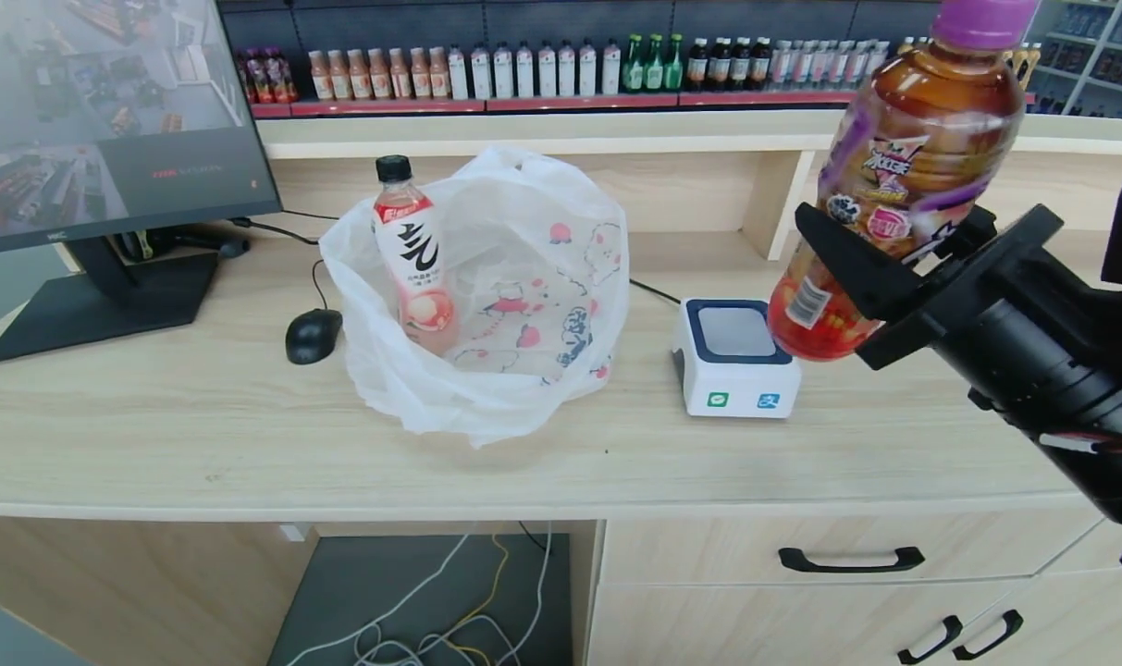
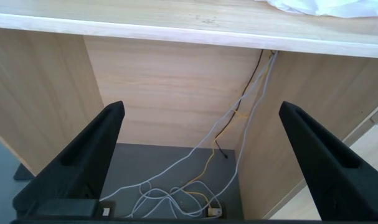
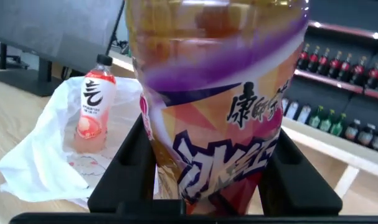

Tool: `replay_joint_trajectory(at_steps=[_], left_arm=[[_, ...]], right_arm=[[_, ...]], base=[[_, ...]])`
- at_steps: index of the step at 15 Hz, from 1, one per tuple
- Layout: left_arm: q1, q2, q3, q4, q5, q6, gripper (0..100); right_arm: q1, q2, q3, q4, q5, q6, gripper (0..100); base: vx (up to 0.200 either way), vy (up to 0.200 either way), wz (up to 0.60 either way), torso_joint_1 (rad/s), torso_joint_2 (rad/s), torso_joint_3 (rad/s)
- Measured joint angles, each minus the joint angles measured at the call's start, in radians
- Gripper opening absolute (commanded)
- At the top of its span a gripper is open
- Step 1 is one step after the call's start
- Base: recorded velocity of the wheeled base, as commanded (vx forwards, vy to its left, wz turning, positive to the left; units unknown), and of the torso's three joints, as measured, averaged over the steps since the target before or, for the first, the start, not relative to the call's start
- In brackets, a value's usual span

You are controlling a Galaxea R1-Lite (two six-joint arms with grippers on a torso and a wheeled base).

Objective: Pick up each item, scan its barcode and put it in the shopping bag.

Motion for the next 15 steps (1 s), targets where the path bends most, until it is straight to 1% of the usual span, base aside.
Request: replay_joint_trajectory(at_steps=[2,4,5,8,11,15], left_arm=[[0.0,0.0,0.0,0.0,0.0,0.0,100],[0.0,0.0,0.0,0.0,0.0,0.0,100],[0.0,0.0,0.0,0.0,0.0,0.0,100],[0.0,0.0,0.0,0.0,0.0,0.001,100],[0.0,0.0,0.0,0.0,0.0,0.0,100],[0.0,0.0,0.0,0.0,0.0,0.0,100]], right_arm=[[-0.03,0.015,-0.04,0.001,0.082,-0.073,0],[-0.041,0.036,-0.092,0.001,0.097,-0.188,0],[-0.039,0.05,-0.111,0.001,0.099,-0.269,0],[-0.034,0.098,-0.14,0.002,0.114,-0.474,0],[-0.028,0.136,-0.154,0.001,0.249,-0.653,0],[-0.039,0.177,-0.161,0.001,0.364,-0.746,0]], base=[[0.0,0.0,0.0,0.0,0.0,0.0],[0.0,0.0,0.0,0.0,0.0,0.0],[0.0,0.0,0.0,0.0,0.0,0.0],[0.0,0.0,0.0,0.0,0.0,0.0],[0.0,0.0,0.0,0.0,0.0,0.0],[0.0,0.0,0.0,0.0,0.0,0.0]])
